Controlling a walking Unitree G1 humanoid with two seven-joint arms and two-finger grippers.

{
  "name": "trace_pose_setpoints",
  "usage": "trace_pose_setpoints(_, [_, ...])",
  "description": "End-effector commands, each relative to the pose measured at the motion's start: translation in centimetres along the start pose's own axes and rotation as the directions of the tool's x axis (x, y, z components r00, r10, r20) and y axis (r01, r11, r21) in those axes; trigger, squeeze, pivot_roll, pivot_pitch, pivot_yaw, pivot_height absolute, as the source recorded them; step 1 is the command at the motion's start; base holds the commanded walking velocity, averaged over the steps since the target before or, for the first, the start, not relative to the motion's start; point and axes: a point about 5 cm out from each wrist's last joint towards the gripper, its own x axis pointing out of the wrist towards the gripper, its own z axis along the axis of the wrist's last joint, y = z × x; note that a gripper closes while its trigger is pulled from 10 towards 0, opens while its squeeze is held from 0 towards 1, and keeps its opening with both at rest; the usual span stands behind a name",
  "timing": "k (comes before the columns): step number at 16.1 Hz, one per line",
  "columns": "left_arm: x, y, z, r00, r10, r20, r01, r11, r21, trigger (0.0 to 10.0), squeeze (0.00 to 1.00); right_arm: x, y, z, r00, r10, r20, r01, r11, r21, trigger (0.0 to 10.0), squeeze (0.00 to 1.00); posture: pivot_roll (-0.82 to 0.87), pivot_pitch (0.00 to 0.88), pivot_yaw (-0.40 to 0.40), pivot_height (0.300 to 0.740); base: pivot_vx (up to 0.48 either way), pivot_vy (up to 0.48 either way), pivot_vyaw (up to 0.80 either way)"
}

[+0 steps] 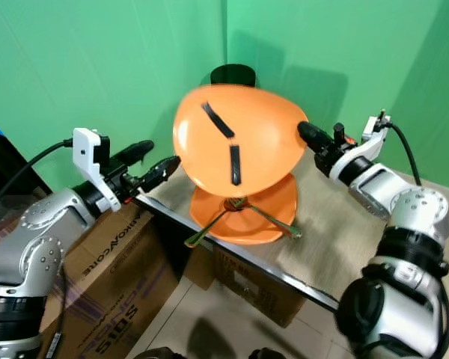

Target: Setting the table

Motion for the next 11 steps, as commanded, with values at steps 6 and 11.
trace_pose_setpoints(6, [2.5, -1.0, 1.5, 0.990, -0.085, 0.115, 0.124, 0.911, -0.393, 10.0, 0.00, -0.8, 4.6, -0.5, 0.971, 0.228, 0.066, -0.224, 0.972, -0.070, 0.0, 0.00, -0.08, 0.000, 0.129, 0.740, 0.000, 0.000, 0.00])
trace_pose_setpoints(11, [2.8, -1.1, 2.2, 0.979, -0.113, 0.170, 0.180, 0.866, -0.466, 0.0, 0.00, -1.4, 5.6, -0.9, 0.957, 0.279, 0.075, -0.271, 0.957, -0.099, 0.0, 0.00, -0.09, 0.000, 0.144, 0.740, 0.000, 0.000, 0.00])
